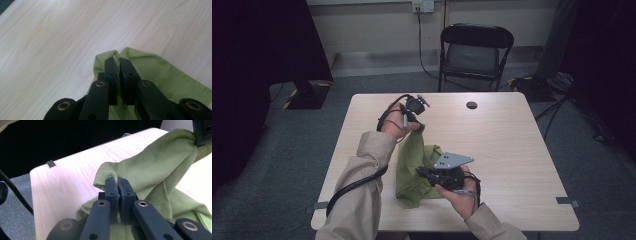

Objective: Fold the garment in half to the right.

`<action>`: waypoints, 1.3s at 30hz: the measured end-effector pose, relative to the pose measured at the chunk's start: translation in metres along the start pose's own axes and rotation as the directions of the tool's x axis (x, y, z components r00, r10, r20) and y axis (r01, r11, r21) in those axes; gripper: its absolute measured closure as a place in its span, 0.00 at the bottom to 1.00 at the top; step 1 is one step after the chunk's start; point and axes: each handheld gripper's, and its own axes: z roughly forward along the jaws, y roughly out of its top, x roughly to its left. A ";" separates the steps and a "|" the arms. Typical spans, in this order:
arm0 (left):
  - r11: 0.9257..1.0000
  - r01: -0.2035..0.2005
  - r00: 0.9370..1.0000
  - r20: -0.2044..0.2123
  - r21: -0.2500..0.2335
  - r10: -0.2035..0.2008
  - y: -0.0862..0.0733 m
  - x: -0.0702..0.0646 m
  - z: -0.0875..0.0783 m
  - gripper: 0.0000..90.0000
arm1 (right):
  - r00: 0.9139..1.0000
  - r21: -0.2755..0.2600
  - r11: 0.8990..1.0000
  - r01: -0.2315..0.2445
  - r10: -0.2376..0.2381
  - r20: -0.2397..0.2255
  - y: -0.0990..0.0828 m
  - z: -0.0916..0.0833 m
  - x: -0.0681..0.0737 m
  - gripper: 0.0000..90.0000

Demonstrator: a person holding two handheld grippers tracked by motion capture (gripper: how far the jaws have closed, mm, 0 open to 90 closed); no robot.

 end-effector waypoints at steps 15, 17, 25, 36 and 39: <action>1.000 -0.016 0.998 0.069 0.016 0.015 0.031 -0.026 0.036 0.91 | 0.997 0.005 0.998 -0.060 0.059 0.048 -0.022 -0.018 -0.021 0.93; 1.000 -0.023 0.997 0.072 0.016 0.022 0.035 -0.030 0.038 0.89 | 0.995 -0.004 0.997 -0.080 0.080 0.061 -0.024 -0.022 -0.024 0.86; 0.996 -0.056 0.991 0.116 -0.075 0.065 0.038 -0.035 0.037 0.69 | 0.986 -0.026 0.997 -0.078 0.081 0.143 -0.024 -0.039 -0.040 0.67; 0.953 -0.118 0.971 0.167 -0.280 0.169 0.008 -0.018 0.022 0.05 | 0.978 0.023 0.994 -0.109 0.103 0.183 -0.022 -0.035 -0.057 0.12; 0.944 -0.137 0.965 0.173 -0.300 0.195 -0.001 -0.017 0.018 0.05 | 0.980 0.048 0.994 -0.098 0.088 0.176 -0.021 -0.031 -0.061 0.03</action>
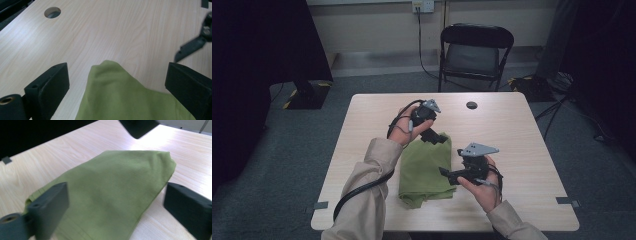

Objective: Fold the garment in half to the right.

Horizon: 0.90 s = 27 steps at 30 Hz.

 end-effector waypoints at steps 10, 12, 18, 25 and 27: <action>1.000 -0.021 1.000 0.009 -0.006 0.021 -0.027 -0.002 -0.012 0.05 | 0.997 0.046 0.996 0.075 -0.074 -0.024 0.005 0.009 -0.010 0.01; 1.000 -0.022 1.000 0.008 -0.011 0.022 -0.032 -0.003 -0.014 0.05 | 0.996 0.057 0.995 0.087 -0.086 -0.028 0.006 0.012 -0.011 0.01; 0.999 -0.015 1.000 0.009 -0.039 0.015 -0.045 -0.003 -0.020 0.05 | 0.995 0.073 0.993 0.095 -0.093 -0.033 0.010 0.018 -0.011 0.02; 0.998 -0.010 1.000 0.008 -0.060 0.010 -0.059 -0.004 -0.026 0.05 | 0.992 0.077 0.990 0.120 -0.116 -0.054 0.013 0.020 -0.015 0.01; 0.998 -0.009 1.000 0.013 -0.059 0.010 -0.063 -0.006 -0.027 0.05 | 0.989 0.082 0.987 0.135 -0.130 -0.066 0.012 0.021 -0.018 0.01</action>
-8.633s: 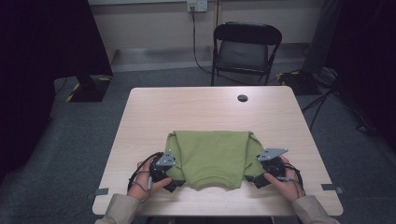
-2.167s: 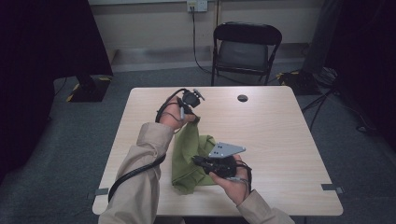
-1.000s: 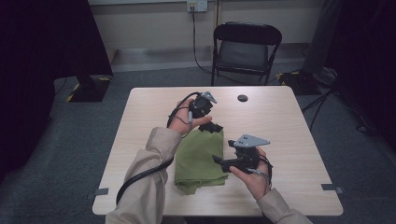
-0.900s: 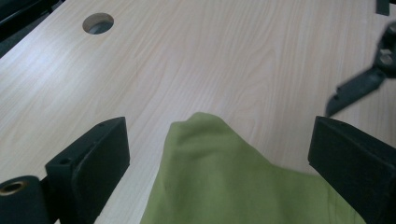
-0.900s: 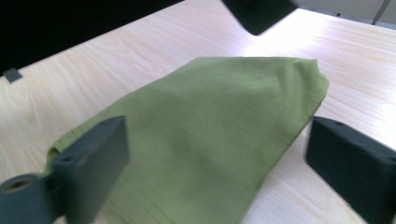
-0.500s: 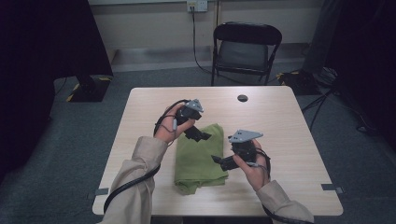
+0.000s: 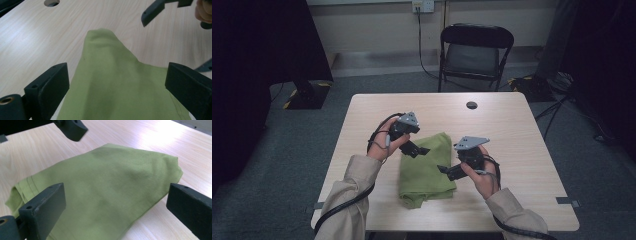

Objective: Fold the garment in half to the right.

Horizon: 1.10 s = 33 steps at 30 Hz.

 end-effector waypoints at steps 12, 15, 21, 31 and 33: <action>1.000 0.013 1.000 0.002 -0.011 -0.013 -0.022 -0.004 -0.003 0.05 | 1.000 0.004 1.000 0.007 -0.007 -0.012 -0.012 -0.003 -0.010 0.01; 0.999 0.029 1.000 0.011 -0.026 -0.029 -0.028 -0.004 -0.003 0.05 | 1.000 0.004 1.000 0.004 -0.004 -0.019 -0.016 -0.006 -0.014 0.01; 0.999 0.039 0.999 0.002 -0.025 -0.039 -0.037 -0.005 -0.007 0.05 | 1.000 0.010 1.000 -0.011 0.011 -0.007 -0.023 -0.010 -0.020 0.01; 0.999 0.051 0.999 -0.012 -0.016 -0.051 -0.055 -0.006 -0.015 0.05 | 1.000 0.018 1.000 -0.004 0.005 -0.003 -0.033 -0.013 -0.024 0.01; 0.998 0.057 0.998 -0.014 -0.017 -0.057 -0.059 -0.006 -0.016 0.05 | 1.000 0.021 1.000 -0.001 0.001 -0.005 -0.035 -0.014 -0.025 0.01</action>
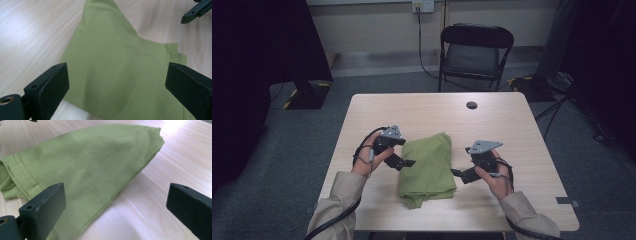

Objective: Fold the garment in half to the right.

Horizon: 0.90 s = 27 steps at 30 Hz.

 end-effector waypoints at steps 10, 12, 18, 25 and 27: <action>1.000 0.022 1.000 -0.004 -0.009 -0.022 -0.018 0.000 -0.003 0.05 | 1.000 0.011 1.000 0.010 -0.010 0.005 -0.012 -0.007 -0.007 0.01; 1.000 0.027 1.000 -0.004 -0.013 -0.027 -0.021 0.000 -0.004 0.05 | 1.000 0.011 1.000 0.009 -0.009 0.008 -0.015 -0.008 -0.008 0.01; 1.000 0.027 1.000 -0.012 -0.016 -0.028 -0.030 0.000 -0.007 0.05 | 1.000 0.002 1.000 -0.005 0.005 0.019 -0.024 -0.015 -0.013 0.01; 0.999 0.038 0.999 -0.021 -0.026 -0.039 -0.040 0.000 -0.012 0.05 | 0.999 -0.018 0.999 -0.043 0.043 0.021 -0.036 -0.022 -0.021 0.01; 0.999 0.046 0.999 -0.023 -0.029 -0.047 -0.045 -0.001 -0.014 0.05 | 0.999 -0.015 0.999 -0.044 0.044 0.026 -0.039 -0.024 -0.023 0.01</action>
